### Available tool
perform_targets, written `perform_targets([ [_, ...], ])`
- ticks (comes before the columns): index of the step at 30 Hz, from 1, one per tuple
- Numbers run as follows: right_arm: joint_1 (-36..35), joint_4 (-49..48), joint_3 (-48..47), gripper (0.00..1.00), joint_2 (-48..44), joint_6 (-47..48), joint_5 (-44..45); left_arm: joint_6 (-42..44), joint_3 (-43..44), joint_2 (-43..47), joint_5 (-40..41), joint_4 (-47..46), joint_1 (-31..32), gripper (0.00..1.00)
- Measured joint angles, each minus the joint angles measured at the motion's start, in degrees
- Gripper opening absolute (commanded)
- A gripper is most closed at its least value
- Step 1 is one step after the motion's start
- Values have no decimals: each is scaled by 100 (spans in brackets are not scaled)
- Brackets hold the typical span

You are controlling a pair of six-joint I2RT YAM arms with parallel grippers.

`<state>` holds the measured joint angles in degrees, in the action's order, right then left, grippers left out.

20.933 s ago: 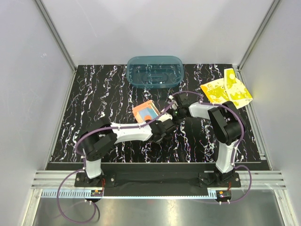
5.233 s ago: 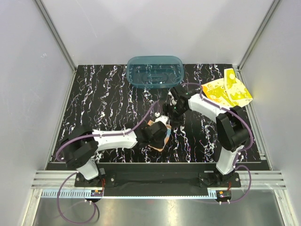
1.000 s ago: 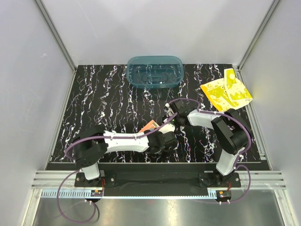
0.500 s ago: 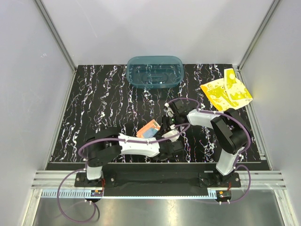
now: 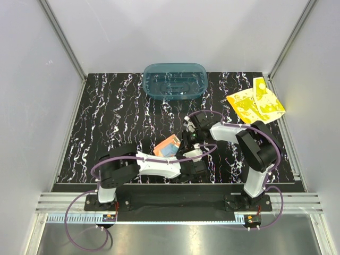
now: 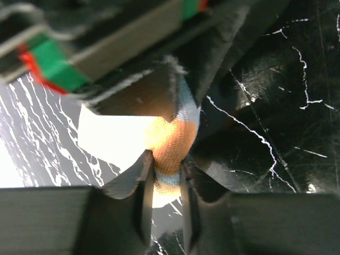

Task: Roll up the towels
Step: Roll the towel

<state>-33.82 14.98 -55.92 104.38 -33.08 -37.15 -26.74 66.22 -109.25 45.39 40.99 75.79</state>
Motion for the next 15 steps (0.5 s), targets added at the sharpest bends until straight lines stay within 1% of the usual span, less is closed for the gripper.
perform_targets([
  [1, 0, 13, -24, 5, 20, 33, -4, 63, 0, -7, -7, -9, -2, 12],
  [3, 2, 70, -90, 5, 63, 87, -11, 210, -4, -24, -22, -37, -7, 9],
  [4, 2, 107, -129, 5, 87, 125, -17, 310, -7, -35, -37, -52, -11, 5],
  [7, 2, 251, -262, 6, 177, 227, -44, 514, -11, -39, -87, -79, -22, 3],
  [8, 4, 306, -306, 8, 208, 260, -48, 581, -11, -39, -120, -83, -28, 2],
  [9, 7, 385, -382, 14, 256, 299, -61, 634, -11, -39, -149, -81, -39, 1],
  [11, 24, 551, -546, 20, 363, 393, -105, 728, 4, -33, -236, -68, -76, 0],
  [12, 35, 636, -629, 25, 417, 442, -118, 748, 20, -20, -306, -48, -107, 0],
  [15, 70, 907, -837, 28, 531, 588, -138, 754, 98, 52, -590, 24, -236, 0],
])
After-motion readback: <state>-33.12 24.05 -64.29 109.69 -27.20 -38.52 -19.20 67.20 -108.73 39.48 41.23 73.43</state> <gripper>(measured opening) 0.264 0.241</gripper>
